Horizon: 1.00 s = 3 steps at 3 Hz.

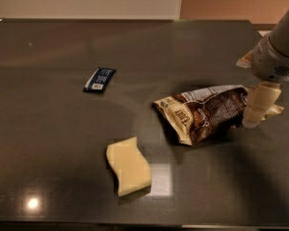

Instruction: Move brown chip bag near rxbar blueberry

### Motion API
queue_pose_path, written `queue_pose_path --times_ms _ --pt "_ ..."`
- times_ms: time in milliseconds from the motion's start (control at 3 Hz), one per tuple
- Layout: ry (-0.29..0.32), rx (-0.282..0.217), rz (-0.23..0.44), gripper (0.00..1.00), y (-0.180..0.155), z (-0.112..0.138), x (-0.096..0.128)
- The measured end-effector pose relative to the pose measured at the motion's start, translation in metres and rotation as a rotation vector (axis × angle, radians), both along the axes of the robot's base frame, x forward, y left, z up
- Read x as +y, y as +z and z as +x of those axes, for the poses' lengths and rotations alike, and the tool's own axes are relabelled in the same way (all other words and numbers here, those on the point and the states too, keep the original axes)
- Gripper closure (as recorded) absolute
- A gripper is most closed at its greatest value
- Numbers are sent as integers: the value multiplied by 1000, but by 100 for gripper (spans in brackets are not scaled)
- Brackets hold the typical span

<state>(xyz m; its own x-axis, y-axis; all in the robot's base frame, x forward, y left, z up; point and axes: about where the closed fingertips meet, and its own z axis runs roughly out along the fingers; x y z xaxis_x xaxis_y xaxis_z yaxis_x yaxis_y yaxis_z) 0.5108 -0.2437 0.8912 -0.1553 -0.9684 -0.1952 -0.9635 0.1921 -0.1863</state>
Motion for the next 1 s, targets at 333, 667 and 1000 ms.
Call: queue_pose_path --times_ms 333,667,1000 --pt "2 6 -10 0 -11 0 -5" --pt "0 13 -23 11 -20 1 -9" --pt "-2 17 -36 30 -24 1 -13"
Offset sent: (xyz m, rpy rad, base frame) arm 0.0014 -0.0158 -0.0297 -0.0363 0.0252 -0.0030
